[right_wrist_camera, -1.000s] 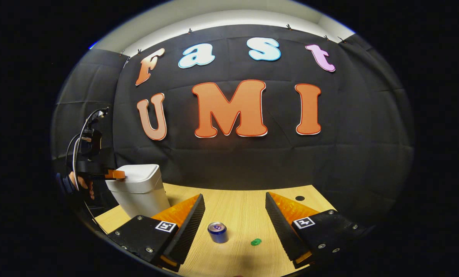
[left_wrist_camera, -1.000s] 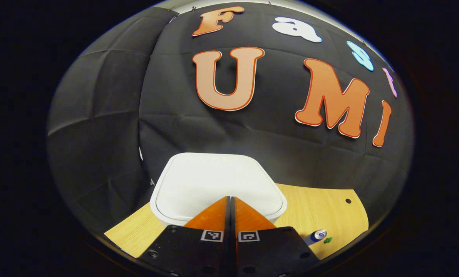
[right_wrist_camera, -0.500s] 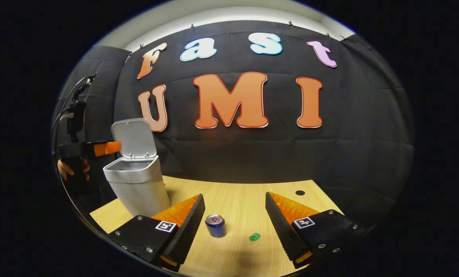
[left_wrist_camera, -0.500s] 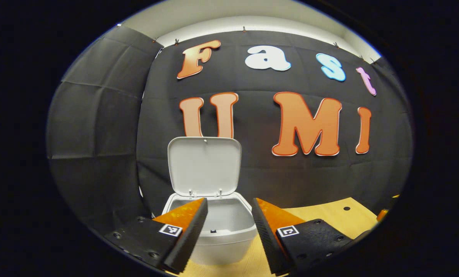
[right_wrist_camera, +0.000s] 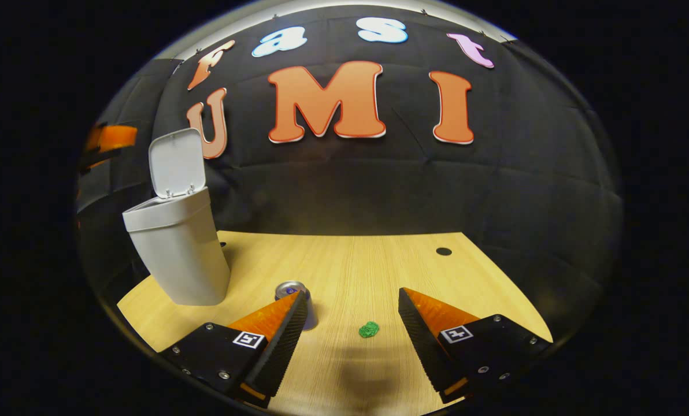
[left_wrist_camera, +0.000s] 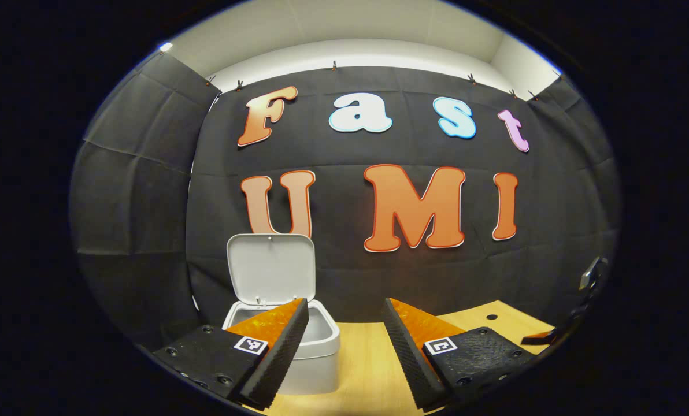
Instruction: Press the lid of the desktop garbage bin to open it, pick up the crumpled paper on the desktop and throw it into the bin, then pick up the pop can on the desktop and drop it into the bin, and finally close the garbage bin lid.
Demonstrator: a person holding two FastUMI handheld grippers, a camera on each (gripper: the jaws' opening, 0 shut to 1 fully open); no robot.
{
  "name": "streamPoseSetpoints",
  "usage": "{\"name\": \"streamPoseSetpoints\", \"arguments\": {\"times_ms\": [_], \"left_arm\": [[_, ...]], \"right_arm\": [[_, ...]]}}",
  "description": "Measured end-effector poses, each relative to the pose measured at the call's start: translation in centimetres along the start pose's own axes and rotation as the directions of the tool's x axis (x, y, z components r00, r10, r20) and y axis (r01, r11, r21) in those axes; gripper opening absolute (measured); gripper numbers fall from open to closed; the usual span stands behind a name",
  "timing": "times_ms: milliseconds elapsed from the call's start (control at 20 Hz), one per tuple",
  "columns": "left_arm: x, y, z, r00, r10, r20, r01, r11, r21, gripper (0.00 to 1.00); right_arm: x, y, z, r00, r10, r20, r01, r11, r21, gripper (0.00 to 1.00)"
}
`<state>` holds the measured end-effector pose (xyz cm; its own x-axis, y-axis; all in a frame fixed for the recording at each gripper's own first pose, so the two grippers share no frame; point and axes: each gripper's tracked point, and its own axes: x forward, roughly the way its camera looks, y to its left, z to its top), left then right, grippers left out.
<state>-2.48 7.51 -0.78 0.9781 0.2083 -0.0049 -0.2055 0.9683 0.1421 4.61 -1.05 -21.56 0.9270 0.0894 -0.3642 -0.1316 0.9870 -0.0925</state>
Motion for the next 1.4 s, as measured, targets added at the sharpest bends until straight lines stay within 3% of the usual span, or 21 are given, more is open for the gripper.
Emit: {"name": "streamPoseSetpoints", "arguments": {"times_ms": [250,500,800,900,950,1000,1150,1200,1250,1350,1400], "left_arm": [[-1.4,-2.8,1.2,0.998,-0.056,-0.002,0.056,0.998,0.026,0.84],[-3.1,-2.1,2.9,0.999,-0.024,0.021,0.022,0.996,0.086,0.90],[-5.0,-0.7,3.9,0.999,0.034,0.024,-0.037,0.991,0.127,0.88],[-5.6,-0.2,3.8,0.998,0.057,0.016,-0.059,0.989,0.138,0.88],[-6.0,0.1,3.9,0.998,0.067,0.012,-0.068,0.988,0.139,0.88],[-6.2,0.4,3.6,0.997,0.077,0.007,-0.077,0.987,0.139,0.92],[-6.8,1.1,3.6,0.994,0.107,-0.001,-0.105,0.984,0.140,0.89],[-7.1,1.2,3.6,0.994,0.112,-0.002,-0.111,0.984,0.141,0.92],[-7.3,1.3,3.5,0.993,0.117,-0.005,-0.115,0.983,0.140,0.89],[-7.4,1.2,3.3,0.993,0.118,-0.014,-0.115,0.984,0.135,0.89],[-7.4,1.2,3.0,0.993,0.117,-0.018,-0.113,0.985,0.132,0.89]], "right_arm": [[4.8,-0.6,-2.5,0.998,-0.021,-0.056,0.021,1.000,-0.010,0.95],[7.8,-0.5,-5.3,0.993,-0.025,-0.119,0.019,0.998,-0.051,0.95],[10.3,-1.4,-8.3,0.979,-0.052,-0.197,0.042,0.998,-0.056,0.92],[11.1,-1.8,-9.5,0.969,-0.068,-0.238,0.054,0.996,-0.066,0.84],[11.2,-1.9,-10.3,0.964,-0.074,-0.257,0.055,0.995,-0.077,0.66],[11.4,-2.0,-11.1,0.957,-0.079,-0.279,0.055,0.994,-0.093,0.70],[11.2,-1.9,-13.1,0.939,-0.090,-0.332,0.050,0.991,-0.126,0.50],[11.0,-1.7,-13.5,0.935,-0.090,-0.344,0.050,0.991,-0.125,0.47],[11.0,-1.6,-13.8,0.933,-0.085,-0.351,0.046,0.992,-0.119,0.47],[11.0,-1.4,-13.7,0.932,-0.084,-0.353,0.043,0.991,-0.123,0.29],[10.9,-1.4,-13.6,0.932,-0.082,-0.354,0.041,0.992,-0.122,0.26]]}}
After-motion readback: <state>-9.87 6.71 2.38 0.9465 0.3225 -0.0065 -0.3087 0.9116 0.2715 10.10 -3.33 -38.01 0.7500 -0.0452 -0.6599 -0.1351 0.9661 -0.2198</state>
